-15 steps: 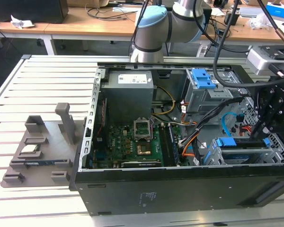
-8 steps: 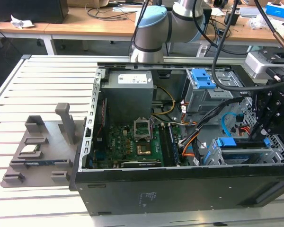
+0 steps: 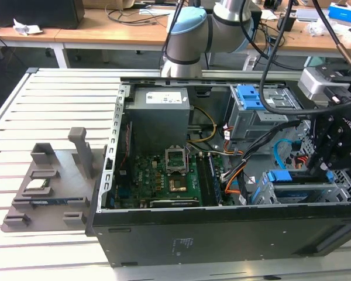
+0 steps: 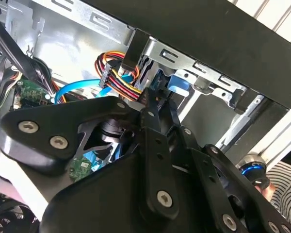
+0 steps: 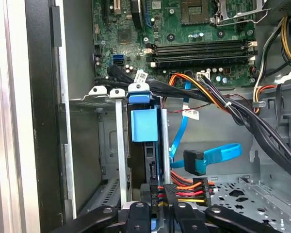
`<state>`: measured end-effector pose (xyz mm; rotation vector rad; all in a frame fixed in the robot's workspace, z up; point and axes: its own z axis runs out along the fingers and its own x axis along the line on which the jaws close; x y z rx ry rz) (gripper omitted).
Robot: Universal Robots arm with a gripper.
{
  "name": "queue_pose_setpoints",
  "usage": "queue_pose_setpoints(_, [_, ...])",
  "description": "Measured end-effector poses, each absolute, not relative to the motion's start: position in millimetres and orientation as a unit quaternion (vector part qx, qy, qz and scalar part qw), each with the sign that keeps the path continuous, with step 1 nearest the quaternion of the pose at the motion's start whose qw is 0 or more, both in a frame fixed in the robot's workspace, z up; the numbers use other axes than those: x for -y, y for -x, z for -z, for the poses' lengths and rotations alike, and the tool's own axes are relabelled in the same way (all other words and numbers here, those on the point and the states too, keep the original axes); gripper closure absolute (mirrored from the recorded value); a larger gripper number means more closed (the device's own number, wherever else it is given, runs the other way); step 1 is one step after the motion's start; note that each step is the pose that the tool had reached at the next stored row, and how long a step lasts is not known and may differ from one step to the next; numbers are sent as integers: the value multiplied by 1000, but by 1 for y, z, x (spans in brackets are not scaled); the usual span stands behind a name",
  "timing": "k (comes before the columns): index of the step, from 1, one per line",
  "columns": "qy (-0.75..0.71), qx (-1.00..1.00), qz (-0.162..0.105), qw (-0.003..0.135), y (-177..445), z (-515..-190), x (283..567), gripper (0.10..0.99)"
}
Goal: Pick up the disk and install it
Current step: 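Insert the first disk wire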
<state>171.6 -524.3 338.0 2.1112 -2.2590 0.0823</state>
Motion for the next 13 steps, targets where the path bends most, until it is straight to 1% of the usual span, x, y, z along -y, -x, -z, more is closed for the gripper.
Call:
queue_pose_setpoints(4, [-682, 730, -27, 24, -172, -351, 521, 847])
queue_pose_setpoints(5, [-682, 730, -27, 24, -172, -357, 520, 925])
queue_pose_setpoints(6, [-682, 730, -27, 24, -172, -362, 520, 984])
queue_pose_setpoints(9, [-682, 730, -27, 24, -172, -375, 520, 980])
queue_pose_setpoints(10, [-682, 730, -27, 24, -172, -384, 520, 980])
queue_pose_setpoints(13, [-682, 730, -27, 24, -172, -385, 520, 980])
